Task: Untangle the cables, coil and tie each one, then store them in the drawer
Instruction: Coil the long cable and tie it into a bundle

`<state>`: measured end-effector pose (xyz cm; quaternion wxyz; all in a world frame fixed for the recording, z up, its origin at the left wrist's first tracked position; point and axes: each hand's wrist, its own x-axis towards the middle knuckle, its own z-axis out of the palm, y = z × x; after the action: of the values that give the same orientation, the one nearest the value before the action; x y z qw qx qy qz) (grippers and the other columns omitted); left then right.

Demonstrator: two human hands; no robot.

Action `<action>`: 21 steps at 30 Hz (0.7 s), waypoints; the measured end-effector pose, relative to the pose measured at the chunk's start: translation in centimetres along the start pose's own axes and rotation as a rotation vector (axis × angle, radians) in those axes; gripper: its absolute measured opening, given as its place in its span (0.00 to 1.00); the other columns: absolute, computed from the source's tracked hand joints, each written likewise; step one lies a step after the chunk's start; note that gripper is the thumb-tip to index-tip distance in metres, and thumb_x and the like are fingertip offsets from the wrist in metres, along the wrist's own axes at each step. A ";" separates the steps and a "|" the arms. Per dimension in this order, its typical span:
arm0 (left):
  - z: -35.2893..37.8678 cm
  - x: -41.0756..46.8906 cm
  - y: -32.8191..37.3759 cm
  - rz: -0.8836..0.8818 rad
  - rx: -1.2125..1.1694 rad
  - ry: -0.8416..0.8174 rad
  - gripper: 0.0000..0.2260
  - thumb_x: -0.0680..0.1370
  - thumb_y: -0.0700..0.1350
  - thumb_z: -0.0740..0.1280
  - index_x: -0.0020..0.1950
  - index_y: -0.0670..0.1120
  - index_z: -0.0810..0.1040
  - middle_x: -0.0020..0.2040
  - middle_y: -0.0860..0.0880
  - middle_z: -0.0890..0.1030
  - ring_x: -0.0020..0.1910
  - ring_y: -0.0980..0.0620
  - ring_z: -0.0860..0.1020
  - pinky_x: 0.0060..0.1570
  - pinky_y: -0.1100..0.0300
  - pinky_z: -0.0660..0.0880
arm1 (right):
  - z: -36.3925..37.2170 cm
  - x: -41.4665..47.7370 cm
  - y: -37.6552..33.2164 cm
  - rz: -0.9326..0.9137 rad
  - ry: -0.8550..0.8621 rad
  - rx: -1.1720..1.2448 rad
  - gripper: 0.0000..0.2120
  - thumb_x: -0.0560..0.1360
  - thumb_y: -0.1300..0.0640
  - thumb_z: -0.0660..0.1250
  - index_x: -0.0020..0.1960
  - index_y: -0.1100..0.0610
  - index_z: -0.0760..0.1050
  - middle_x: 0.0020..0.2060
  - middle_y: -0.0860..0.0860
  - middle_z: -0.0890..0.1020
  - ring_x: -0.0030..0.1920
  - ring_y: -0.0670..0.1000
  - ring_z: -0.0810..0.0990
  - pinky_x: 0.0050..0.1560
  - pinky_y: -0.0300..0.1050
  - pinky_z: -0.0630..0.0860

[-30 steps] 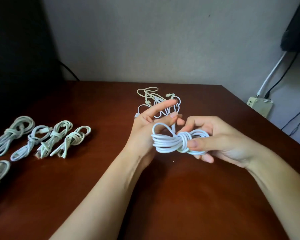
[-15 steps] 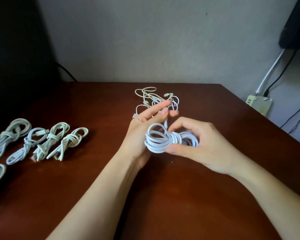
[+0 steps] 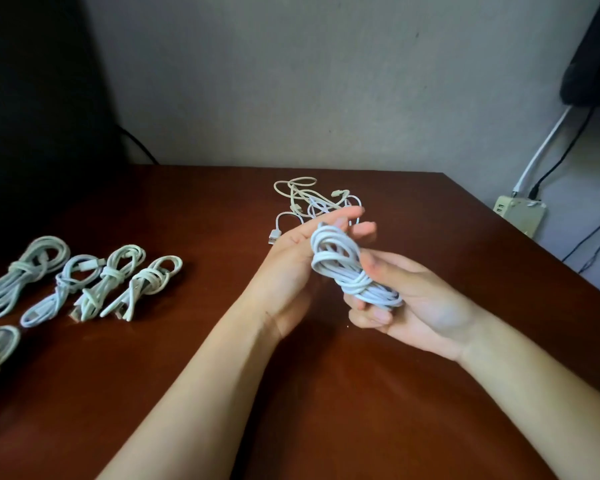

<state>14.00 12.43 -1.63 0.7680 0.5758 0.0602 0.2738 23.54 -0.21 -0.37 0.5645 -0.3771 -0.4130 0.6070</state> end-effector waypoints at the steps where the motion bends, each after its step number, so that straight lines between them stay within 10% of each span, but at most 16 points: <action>1: 0.0 0.3 0.0 -0.013 -0.012 0.007 0.09 0.71 0.43 0.69 0.40 0.54 0.86 0.41 0.51 0.85 0.43 0.56 0.84 0.40 0.65 0.79 | -0.1 0.1 0.1 -0.002 0.002 0.035 0.17 0.63 0.49 0.79 0.47 0.58 0.82 0.30 0.52 0.74 0.25 0.44 0.71 0.27 0.34 0.65; 10: 2.0 -2.2 0.2 0.070 0.060 0.174 0.18 0.73 0.56 0.68 0.53 0.42 0.79 0.49 0.47 0.82 0.50 0.49 0.79 0.55 0.52 0.75 | 0.2 0.8 -0.6 -0.023 0.375 0.172 0.10 0.67 0.53 0.69 0.39 0.60 0.81 0.30 0.55 0.71 0.22 0.45 0.65 0.27 0.35 0.60; 21: 1.6 -2.1 -0.4 0.227 0.219 0.372 0.07 0.74 0.50 0.70 0.40 0.47 0.82 0.37 0.52 0.82 0.41 0.54 0.78 0.50 0.52 0.73 | 0.5 0.5 -0.5 -0.056 0.407 -0.079 0.12 0.70 0.52 0.66 0.45 0.61 0.78 0.28 0.53 0.71 0.24 0.44 0.64 0.26 0.35 0.62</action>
<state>13.05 9.96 -1.88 0.6410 0.5984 0.1649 0.4515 23.22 0.29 0.33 0.6377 -0.5021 -0.3245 0.4858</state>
